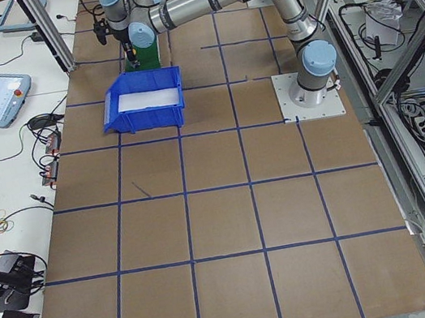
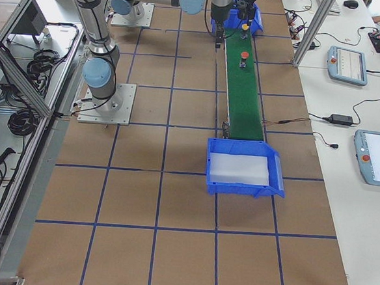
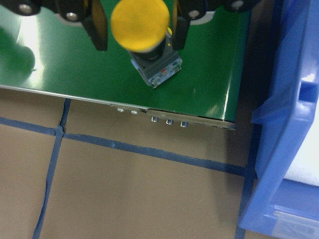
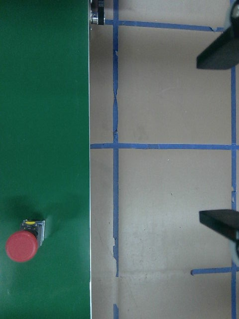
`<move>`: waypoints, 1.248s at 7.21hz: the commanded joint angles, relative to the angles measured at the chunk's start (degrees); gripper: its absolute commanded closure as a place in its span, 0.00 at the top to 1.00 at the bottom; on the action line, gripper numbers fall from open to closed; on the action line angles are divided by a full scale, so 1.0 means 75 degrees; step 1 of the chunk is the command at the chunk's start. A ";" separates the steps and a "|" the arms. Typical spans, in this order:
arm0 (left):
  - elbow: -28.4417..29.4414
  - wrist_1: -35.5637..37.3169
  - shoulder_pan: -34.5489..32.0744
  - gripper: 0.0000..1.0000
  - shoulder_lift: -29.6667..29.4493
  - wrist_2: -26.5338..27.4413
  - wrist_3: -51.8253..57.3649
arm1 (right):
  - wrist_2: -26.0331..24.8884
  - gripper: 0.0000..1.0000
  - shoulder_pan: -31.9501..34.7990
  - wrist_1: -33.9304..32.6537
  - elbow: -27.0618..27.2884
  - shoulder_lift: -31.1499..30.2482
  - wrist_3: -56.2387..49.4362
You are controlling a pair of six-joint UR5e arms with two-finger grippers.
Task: Transport two buttons from left to right
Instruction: 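Place the yellow button on the conveyor behind the red button, then raise the left gripper beside the bin while the right gripper nears the conveyor end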
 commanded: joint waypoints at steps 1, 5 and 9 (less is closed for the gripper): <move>0.0068 -0.0670 0.0035 1.00 0.0624 0.0177 0.0691 | -0.0002 1.00 0.0009 -0.0011 0.0002 0.0008 0.0000; -0.0270 -0.3163 0.0315 1.00 0.2370 0.1244 0.1948 | 0.0056 1.00 -0.0504 -0.0059 -0.0324 0.0113 -0.0023; -0.1194 -0.4315 0.1441 1.00 0.4350 0.1292 0.2655 | 0.0139 1.00 -0.1558 -0.0070 -0.1960 0.2039 -0.0562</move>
